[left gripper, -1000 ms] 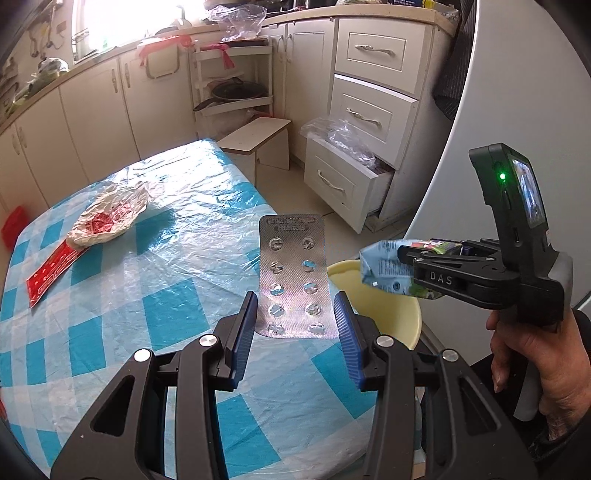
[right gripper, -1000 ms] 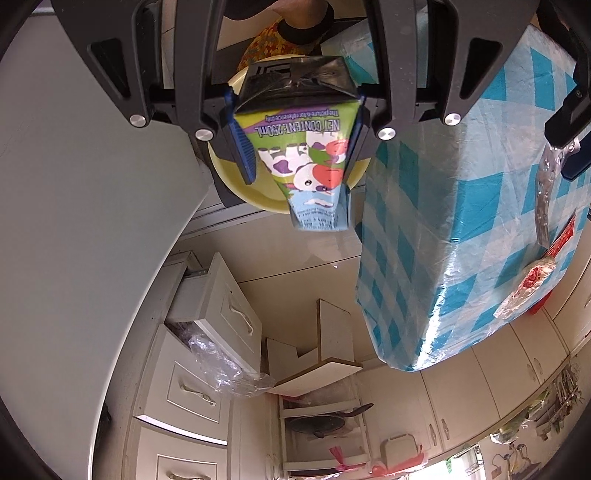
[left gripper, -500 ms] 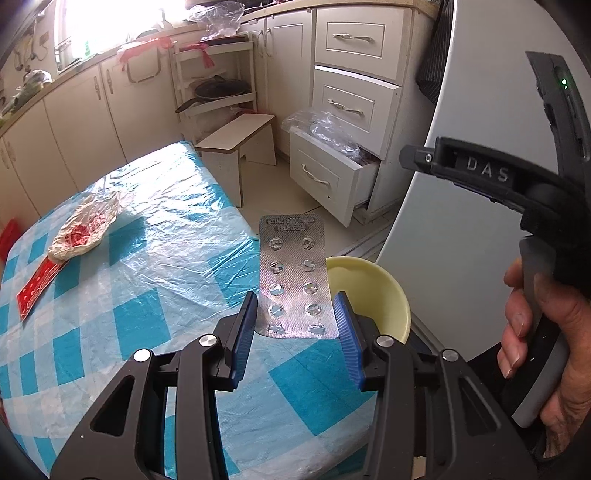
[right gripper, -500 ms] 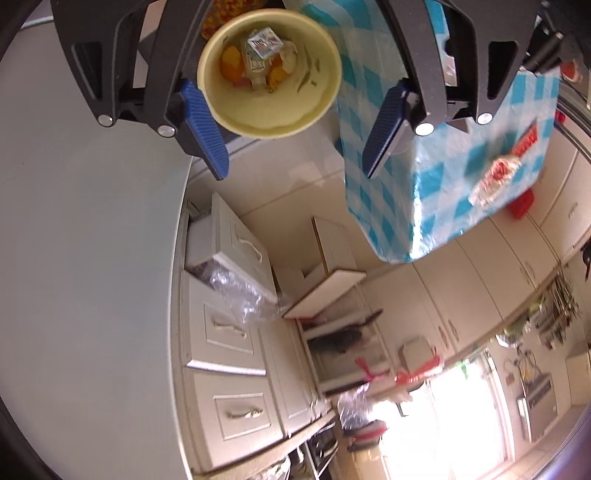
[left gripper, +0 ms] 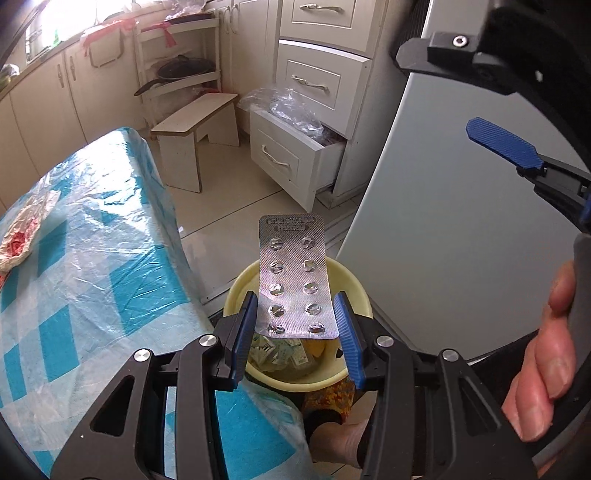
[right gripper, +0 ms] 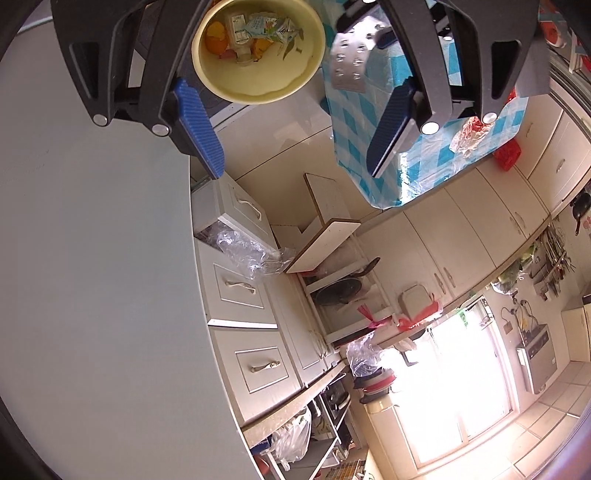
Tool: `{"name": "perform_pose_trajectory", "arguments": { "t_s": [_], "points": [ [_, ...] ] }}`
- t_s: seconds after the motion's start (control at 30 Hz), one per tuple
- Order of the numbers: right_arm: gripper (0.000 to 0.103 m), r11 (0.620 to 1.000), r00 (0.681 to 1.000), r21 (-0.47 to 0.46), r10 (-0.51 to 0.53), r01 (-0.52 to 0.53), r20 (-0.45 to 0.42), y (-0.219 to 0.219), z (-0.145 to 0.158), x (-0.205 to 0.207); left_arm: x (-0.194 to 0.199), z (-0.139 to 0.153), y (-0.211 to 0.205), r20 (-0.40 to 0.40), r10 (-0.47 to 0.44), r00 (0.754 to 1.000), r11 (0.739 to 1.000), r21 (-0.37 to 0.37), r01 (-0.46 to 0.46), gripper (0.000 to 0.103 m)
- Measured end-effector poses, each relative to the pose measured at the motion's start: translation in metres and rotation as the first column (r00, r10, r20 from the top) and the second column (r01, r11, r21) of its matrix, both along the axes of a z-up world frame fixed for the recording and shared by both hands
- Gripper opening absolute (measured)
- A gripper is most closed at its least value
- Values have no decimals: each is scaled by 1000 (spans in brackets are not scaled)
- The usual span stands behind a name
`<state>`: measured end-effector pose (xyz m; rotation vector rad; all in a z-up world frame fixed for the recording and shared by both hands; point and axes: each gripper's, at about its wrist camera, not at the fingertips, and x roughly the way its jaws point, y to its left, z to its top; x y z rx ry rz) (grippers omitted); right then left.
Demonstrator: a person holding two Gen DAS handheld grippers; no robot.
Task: Collect trash
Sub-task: 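Carry carton and blister pack to the yellow bin and open both grippers, then return both tools over the table toward the red wrapper and white bag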
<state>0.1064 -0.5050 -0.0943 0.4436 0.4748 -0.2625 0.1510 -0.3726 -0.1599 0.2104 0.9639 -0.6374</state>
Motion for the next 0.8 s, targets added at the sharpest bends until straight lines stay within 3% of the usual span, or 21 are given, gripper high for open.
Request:
{"name": "perform_pose_trajectory", "arguments": {
  "t_s": [0.17,0.43,0.8],
  "points": [
    [76,1000,1000,9,-3,3,9,-2,0,0,11,-14,-14,-54,-1,999,1000,0,1,41],
    [77,999,1000,37,-4,4,4,-3,-3,-3,11,-11,-13,-44,7,999,1000,6,-6,45],
    [79,1000,1000,24,5,-5,-6,3,-3,1,-5,8,11,34,21,999,1000,17,-21,67]
  ]
}}
